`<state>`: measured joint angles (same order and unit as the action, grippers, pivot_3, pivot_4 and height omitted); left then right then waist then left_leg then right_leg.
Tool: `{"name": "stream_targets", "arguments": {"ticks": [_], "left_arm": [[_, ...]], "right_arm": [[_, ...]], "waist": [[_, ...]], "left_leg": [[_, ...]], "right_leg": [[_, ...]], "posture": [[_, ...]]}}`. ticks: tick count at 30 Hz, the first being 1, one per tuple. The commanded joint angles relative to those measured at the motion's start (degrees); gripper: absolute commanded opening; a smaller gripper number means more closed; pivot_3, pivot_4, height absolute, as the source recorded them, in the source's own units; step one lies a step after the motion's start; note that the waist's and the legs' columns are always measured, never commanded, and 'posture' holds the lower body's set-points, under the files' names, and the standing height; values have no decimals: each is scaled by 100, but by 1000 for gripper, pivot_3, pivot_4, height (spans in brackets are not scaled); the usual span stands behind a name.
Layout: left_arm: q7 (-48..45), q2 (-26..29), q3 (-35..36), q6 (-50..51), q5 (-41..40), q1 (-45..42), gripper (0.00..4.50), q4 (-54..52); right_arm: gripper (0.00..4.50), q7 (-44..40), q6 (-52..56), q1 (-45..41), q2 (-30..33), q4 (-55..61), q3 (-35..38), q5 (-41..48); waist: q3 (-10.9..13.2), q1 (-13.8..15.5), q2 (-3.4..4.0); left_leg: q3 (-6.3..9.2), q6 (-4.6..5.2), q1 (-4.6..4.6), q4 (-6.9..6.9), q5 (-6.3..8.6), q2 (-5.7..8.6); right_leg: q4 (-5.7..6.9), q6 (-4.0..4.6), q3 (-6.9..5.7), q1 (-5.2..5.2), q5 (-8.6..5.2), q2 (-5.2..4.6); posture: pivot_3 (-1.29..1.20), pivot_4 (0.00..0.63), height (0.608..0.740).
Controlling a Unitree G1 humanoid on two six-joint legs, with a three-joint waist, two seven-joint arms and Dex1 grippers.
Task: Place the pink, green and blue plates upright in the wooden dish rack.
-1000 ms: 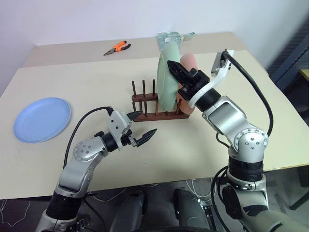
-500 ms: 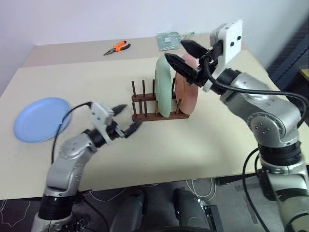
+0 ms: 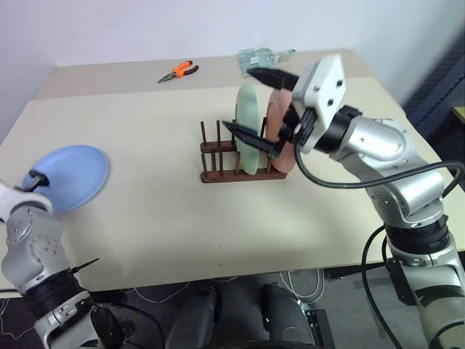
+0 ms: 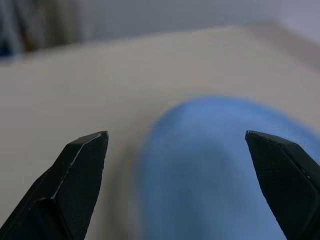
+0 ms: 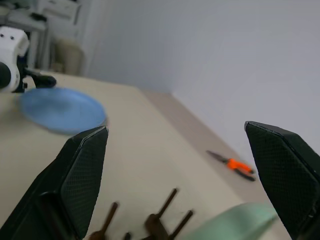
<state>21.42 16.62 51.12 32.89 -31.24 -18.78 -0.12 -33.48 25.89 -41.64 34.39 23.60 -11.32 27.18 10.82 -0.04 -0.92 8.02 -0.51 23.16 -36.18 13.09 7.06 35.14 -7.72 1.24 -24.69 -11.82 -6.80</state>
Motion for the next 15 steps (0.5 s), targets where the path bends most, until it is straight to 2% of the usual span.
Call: {"name": "stream_targets", "arguments": {"ticks": [1,4,11,13,15], "left_arm": [[410,-86,445,424,-740,-155,4500,-185],[470,-204,504,637,-1215,-204,3648,-209],[314,-134,260,735,-1753,-301,21,-194],[176,-61,83,703,-1731,-307,21,-217],[-661,128,-775,384,-1437,-377,21,-837]], "right_arm": [[4442,-114,-117,-11,-122,187,81,-173],[4500,-129,-142,14,-217,177,116,-318],[4500,-197,21,65,-310,194,187,-373],[4500,-213,51,47,-320,202,200,-381],[4500,-244,-103,-55,-313,249,61,-615]], "waist": [[3,48,-11],[0,75,-13],[-3,64,-19],[-3,60,-18],[0,64,-23]], "left_leg": [[0,-1,0,-1,0,0],[-1,-3,-2,-1,-1,0],[-2,-5,-2,0,-2,0],[-2,-6,-3,1,-2,0],[-2,-8,-3,2,-3,-1]], "right_leg": [[0,0,0,0,0,0],[0,0,0,2,1,0],[0,1,0,1,1,1],[1,1,0,1,1,1],[1,2,0,0,1,2]], "posture": [[0,150,739],[0,150,739],[0,150,739],[0,150,739],[0,150,739]]}}
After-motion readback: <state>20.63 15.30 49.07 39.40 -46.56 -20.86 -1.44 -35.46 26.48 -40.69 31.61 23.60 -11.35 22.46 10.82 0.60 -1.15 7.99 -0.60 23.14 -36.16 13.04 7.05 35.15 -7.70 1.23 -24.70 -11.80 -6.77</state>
